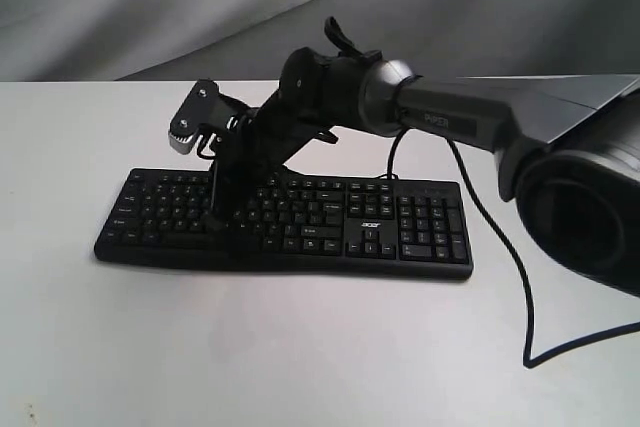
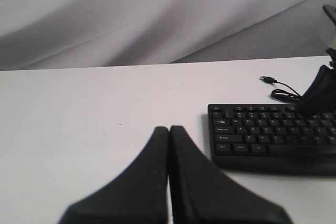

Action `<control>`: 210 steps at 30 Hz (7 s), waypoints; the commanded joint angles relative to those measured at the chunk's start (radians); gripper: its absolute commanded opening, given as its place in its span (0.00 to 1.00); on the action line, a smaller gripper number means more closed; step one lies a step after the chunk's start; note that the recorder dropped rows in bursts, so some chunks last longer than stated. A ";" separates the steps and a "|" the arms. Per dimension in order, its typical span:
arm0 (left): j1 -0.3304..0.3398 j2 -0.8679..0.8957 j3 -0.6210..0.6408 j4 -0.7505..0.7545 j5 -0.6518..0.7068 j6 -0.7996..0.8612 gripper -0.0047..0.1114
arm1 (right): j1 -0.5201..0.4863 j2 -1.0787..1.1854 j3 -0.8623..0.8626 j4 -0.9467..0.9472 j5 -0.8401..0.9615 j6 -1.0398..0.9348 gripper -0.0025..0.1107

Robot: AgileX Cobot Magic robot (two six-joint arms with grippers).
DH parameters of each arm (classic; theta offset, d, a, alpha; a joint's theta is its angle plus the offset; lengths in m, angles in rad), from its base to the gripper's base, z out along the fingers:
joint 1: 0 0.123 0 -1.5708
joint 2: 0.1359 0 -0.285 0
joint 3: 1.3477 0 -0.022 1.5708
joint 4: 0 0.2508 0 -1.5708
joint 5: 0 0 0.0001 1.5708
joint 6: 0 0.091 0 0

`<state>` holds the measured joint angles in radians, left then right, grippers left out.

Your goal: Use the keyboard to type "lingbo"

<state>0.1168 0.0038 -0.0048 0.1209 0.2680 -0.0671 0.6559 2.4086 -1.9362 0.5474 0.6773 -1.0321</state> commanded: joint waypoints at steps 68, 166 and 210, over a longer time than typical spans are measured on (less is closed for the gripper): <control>-0.005 -0.004 0.005 -0.004 -0.005 -0.002 0.04 | 0.008 0.042 -0.071 0.028 0.138 0.032 0.02; -0.005 -0.004 0.005 -0.004 -0.005 -0.002 0.04 | -0.167 -0.522 -0.014 -0.074 0.477 0.227 0.02; -0.005 -0.004 0.005 -0.004 -0.005 -0.002 0.04 | -0.187 -2.012 1.154 -0.547 -0.236 1.123 0.02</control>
<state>0.1168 0.0038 -0.0048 0.1209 0.2680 -0.0671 0.5486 0.4114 -0.8055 0.1292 0.3416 -0.0938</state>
